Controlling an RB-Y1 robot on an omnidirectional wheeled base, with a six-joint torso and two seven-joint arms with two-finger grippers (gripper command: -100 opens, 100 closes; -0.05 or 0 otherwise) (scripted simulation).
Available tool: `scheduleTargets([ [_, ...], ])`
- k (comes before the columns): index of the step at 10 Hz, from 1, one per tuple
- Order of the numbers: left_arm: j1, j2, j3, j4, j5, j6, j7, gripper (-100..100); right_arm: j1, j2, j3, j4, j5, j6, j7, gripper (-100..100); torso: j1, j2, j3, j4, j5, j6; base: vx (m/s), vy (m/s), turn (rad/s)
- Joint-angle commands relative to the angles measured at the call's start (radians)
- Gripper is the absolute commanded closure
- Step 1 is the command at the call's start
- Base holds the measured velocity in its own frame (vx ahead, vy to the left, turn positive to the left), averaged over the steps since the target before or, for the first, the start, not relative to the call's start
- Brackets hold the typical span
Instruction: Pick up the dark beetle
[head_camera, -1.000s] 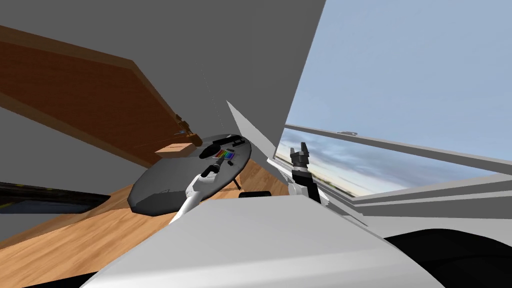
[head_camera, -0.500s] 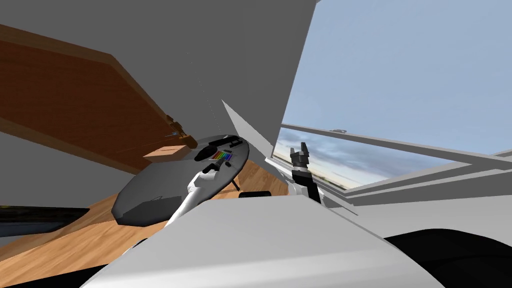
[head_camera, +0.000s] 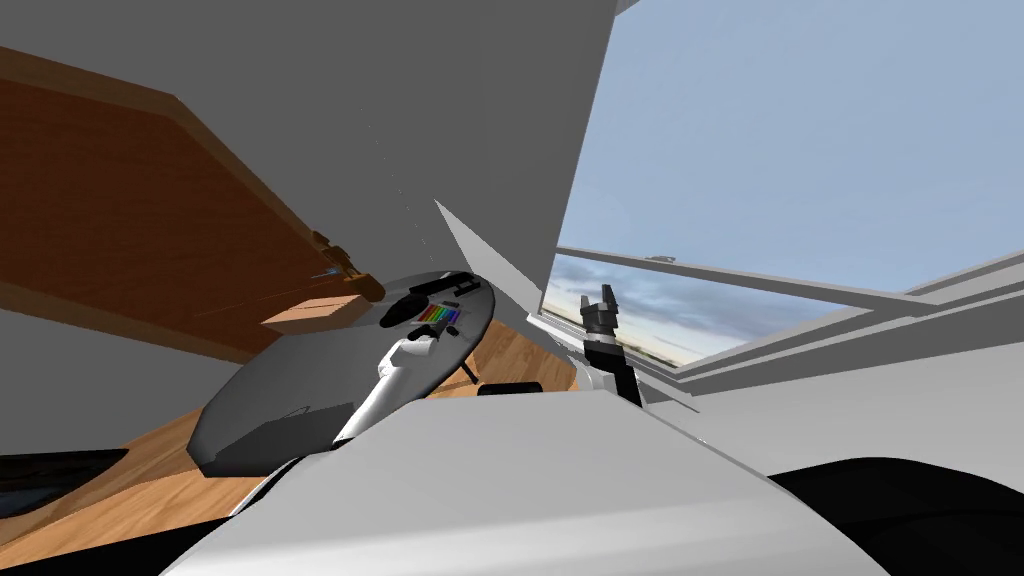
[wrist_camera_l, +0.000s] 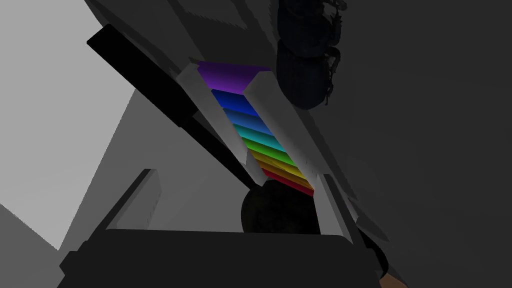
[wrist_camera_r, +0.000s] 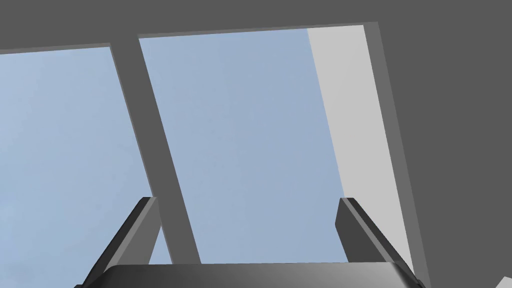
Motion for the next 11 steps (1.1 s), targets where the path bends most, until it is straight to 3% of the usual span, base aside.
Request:
scheduleTargets([
  [1,-0.028,0.013,-0.002,0.039,0.019,0.050,0.000,-100,0.000,0.000,0.000,0.000,0.000,0.000,0.000,0,0.000,0.000,0.000,0.000,0.000,0.000,-0.011,0.018,-0.149],
  [6,-0.079,0.033,-0.006,0.108,0.051,0.145,0.004,-100,0.000,0.000,0.000,0.000,0.000,0.000,0.000,0,0.000,0.001,0.000,0.000,0.000,0.000,-0.015,0.020,-0.091],
  [11,-0.168,0.074,-0.015,0.228,0.108,0.289,0.015,-100,0.000,0.000,0.000,0.000,0.000,0.000,0.000,0,0.001,0.000,0.000,0.000,0.000,0.000,-0.019,0.026,-0.135],
])
